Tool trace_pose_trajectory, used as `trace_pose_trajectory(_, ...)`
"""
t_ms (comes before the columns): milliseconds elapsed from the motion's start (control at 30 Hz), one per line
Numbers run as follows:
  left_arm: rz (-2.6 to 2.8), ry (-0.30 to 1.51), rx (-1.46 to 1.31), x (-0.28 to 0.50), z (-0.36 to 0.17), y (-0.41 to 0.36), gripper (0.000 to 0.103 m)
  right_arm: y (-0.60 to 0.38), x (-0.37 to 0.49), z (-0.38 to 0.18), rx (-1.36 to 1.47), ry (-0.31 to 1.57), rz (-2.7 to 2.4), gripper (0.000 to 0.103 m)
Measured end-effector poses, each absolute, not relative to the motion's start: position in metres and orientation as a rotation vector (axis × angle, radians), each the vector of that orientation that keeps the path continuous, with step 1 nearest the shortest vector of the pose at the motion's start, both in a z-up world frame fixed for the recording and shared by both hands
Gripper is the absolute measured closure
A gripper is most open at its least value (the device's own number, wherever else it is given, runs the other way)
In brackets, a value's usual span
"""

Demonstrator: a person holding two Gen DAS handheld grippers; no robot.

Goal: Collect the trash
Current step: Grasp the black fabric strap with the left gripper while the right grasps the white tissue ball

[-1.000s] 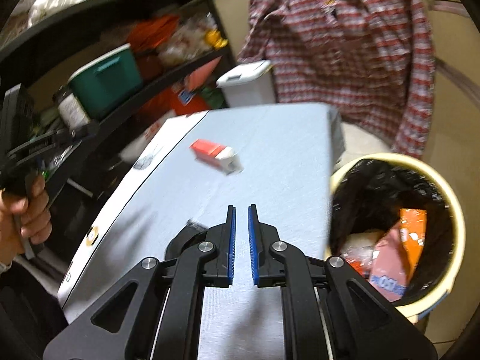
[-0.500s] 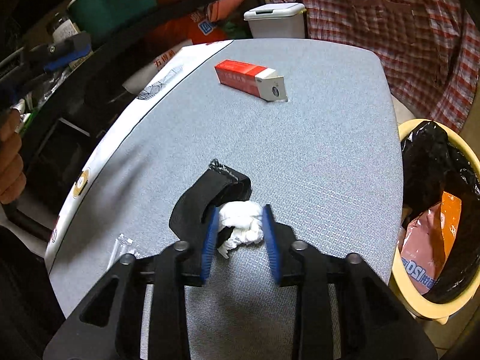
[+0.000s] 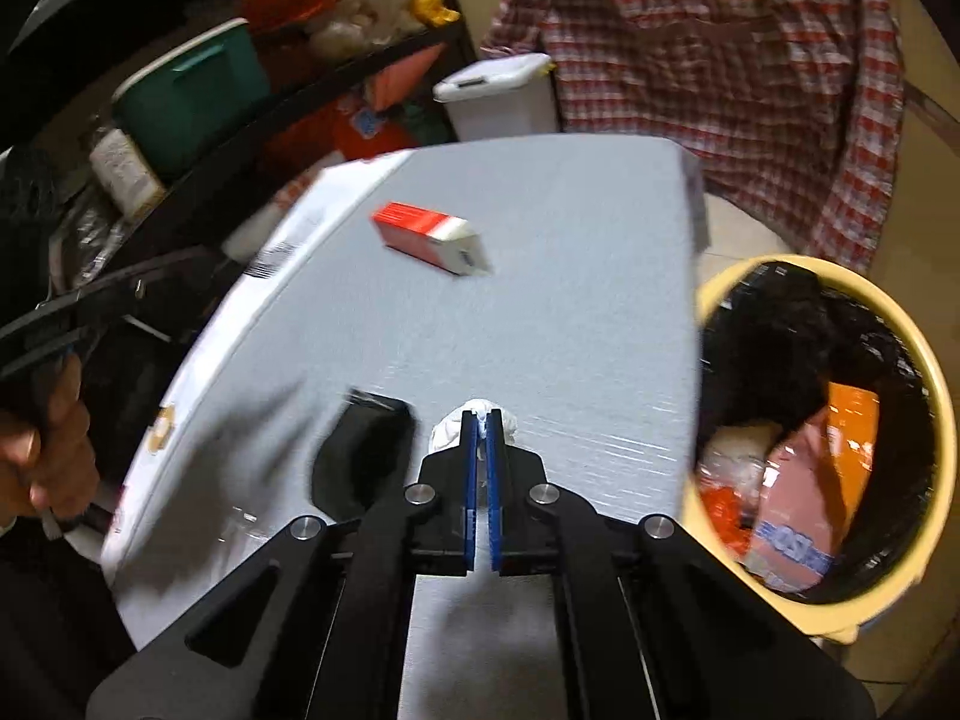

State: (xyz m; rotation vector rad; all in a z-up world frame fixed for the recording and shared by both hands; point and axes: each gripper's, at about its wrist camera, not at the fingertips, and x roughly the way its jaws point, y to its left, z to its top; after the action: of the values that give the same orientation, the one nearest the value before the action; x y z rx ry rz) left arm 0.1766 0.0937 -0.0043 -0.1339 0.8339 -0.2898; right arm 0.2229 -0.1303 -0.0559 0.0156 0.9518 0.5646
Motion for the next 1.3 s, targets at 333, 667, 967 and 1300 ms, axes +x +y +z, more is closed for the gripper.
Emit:
trace_pose_trajectory(333, -0.373, 0.959, -0.02, 0.174, -0.052, 0.024, 0.053, -0.14, 0.215, -0.08, -0.039, 1.038, 0.569, 0.091)
trace_pose_trajectory(667, -0.288, 1.021, 0.032, 0.179, -0.063, 0.039, 0.079, -0.13, 0.221, -0.089, -0.062, 1.044, 0.56, 0.07)
trace_pose_trajectory(967, -0.222, 0.999, 0.001, 0.182, -0.059, 0.064, 0.08, -0.108, 0.222, -0.089, -0.11, 1.031, 0.582, 0.081)
trace_pose_trajectory(1300, -0.213, 0.971, 0.002, 0.184, -0.054, 0.068, 0.08, -0.113, 0.22, -0.074, -0.092, 0.965, 0.566, 0.087)
